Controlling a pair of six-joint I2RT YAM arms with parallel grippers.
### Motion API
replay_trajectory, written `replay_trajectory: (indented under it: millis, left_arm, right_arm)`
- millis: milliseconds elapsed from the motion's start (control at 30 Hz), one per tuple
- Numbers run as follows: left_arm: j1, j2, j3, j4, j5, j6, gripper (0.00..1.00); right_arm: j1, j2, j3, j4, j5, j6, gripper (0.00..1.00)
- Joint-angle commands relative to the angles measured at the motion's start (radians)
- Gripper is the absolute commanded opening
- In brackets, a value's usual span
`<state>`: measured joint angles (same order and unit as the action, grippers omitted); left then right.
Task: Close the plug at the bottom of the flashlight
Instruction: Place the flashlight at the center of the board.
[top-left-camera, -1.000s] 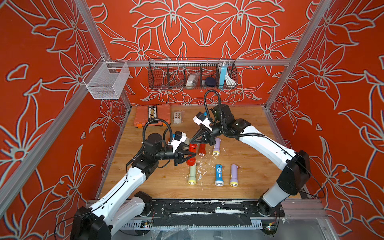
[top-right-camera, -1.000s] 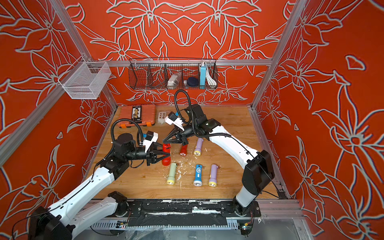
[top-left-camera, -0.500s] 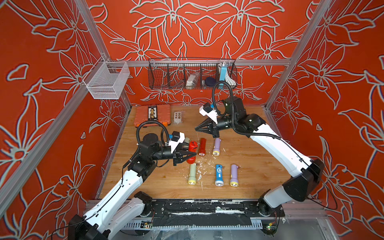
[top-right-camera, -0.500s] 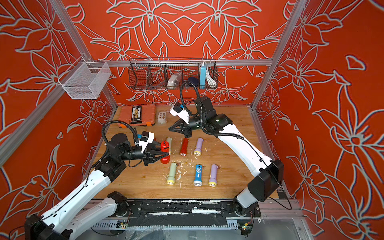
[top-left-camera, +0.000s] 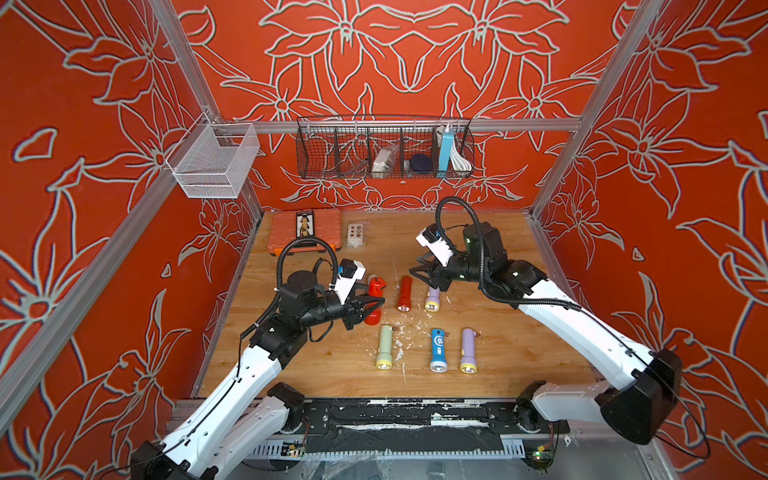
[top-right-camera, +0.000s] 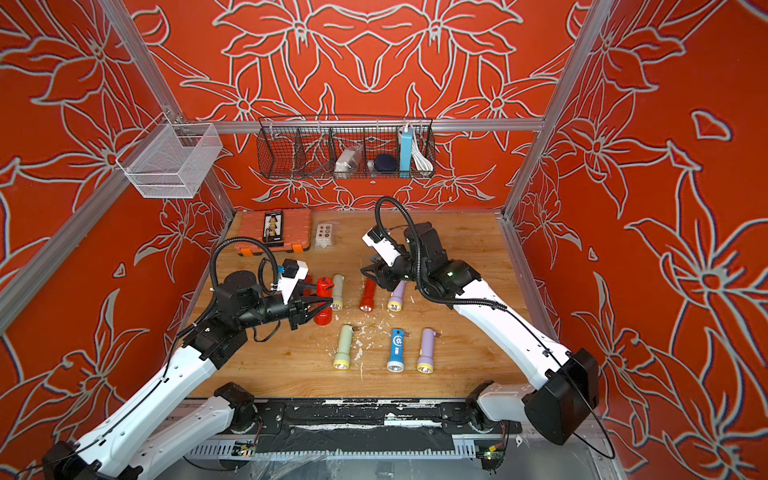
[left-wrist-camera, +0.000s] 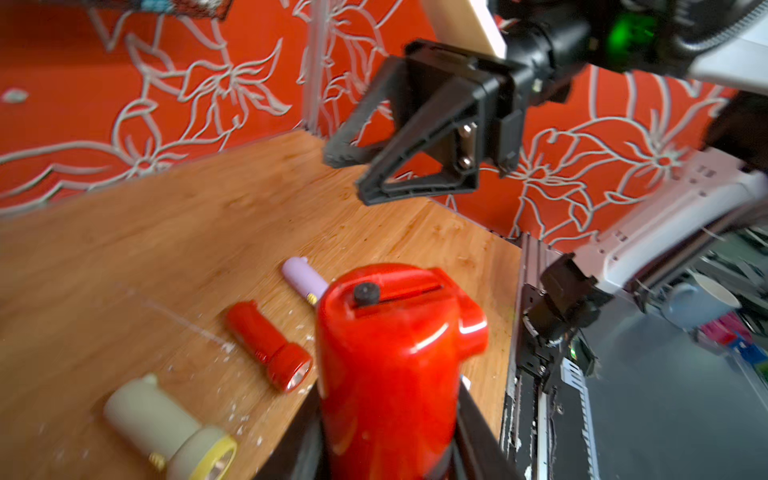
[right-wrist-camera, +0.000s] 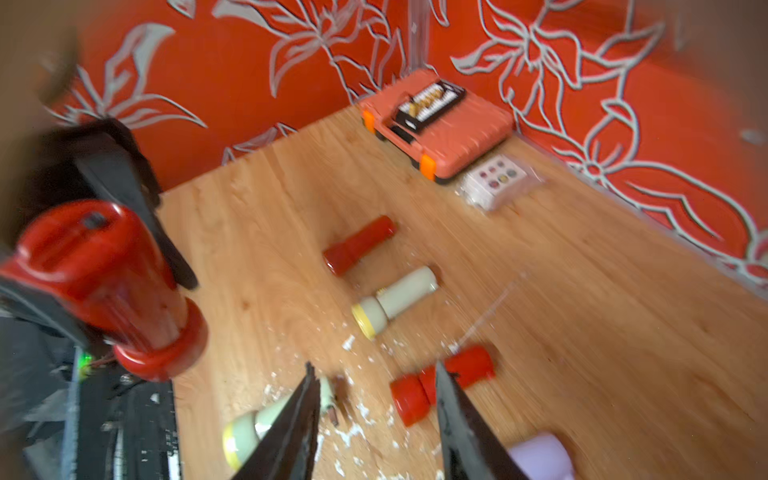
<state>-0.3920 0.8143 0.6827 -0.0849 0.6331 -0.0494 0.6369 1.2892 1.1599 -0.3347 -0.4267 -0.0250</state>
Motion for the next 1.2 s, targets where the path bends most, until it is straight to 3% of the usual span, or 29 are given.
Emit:
replay_trajectory:
  millis: [0,200,400,567,833,1167]
  left_arm:
    - [-0.001,-0.009,0.002,-0.09,-0.19,-0.111,0.0]
    - [-0.002,-0.006,0.004,-0.265,-0.443,-0.272,0.0]
    - [-0.002,-0.015,-0.046,-0.388,-0.619,-0.392,0.0]
    - [-0.001,0.022,-0.075,-0.429,-0.651,-0.445,0.0]
    - [-0.001,0.146,-0.102,-0.48,-0.592,-0.529,0.0]
    - [-0.002,0.277,-0.098,-0.508,-0.538,-0.502,0.0]
  right_arm:
    - [-0.002,-0.042,-0.073,0.068,0.187,0.044,0.54]
    - [-0.004,-0.092,-0.194,0.136,0.32,0.09,0.68]
    - [-0.007,-0.085,-0.193,0.157,0.311,0.134,0.72]
    - [-0.008,-0.071,-0.184,0.148,0.342,0.158,0.74]
    - [-0.009,-0.093,-0.216,0.183,0.336,0.122,0.74]
    - [-0.012,-0.068,-0.198,0.144,0.357,0.106,0.74]
